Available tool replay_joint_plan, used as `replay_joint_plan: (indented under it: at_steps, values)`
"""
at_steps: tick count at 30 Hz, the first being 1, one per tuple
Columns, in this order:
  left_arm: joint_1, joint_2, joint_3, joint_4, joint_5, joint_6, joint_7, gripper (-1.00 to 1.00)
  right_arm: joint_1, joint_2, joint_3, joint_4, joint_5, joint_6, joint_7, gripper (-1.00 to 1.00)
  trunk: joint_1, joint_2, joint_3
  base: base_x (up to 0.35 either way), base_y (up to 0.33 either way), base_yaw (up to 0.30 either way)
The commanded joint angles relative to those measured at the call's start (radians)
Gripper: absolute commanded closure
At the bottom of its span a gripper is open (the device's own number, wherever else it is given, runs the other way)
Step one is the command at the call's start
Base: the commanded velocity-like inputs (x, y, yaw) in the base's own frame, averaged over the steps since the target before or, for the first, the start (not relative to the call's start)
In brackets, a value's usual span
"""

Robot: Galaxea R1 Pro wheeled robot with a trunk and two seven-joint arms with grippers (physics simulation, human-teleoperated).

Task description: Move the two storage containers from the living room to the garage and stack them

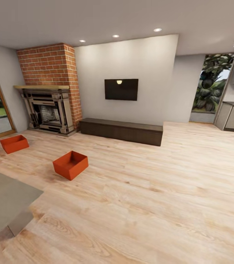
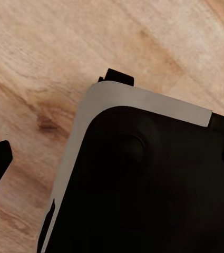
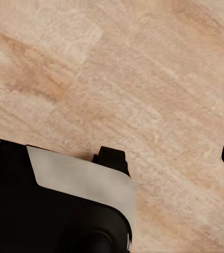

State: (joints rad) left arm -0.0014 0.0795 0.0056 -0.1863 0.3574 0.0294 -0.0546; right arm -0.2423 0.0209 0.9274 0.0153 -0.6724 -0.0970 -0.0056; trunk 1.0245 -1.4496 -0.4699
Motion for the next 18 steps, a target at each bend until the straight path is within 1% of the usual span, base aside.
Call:
replay_joint_plan:
  at_steps: [1,18]
  values:
    - [0.000,0.000,0.001,-0.001,0.006,0.003,-0.004,-1.00,0.000,0.001,0.008,0.002,-0.008,-0.004,-0.001,-1.00,0.001,0.000,-0.001,0.326,0.000,0.000]
    - [0.000,0.002,0.000,-0.001,0.006,0.004,-0.004,-1.00,0.000,-0.001,0.011,0.002,-0.004,-0.001,0.000,-1.00,0.001,0.000,-0.001,0.326,0.000,0.000]
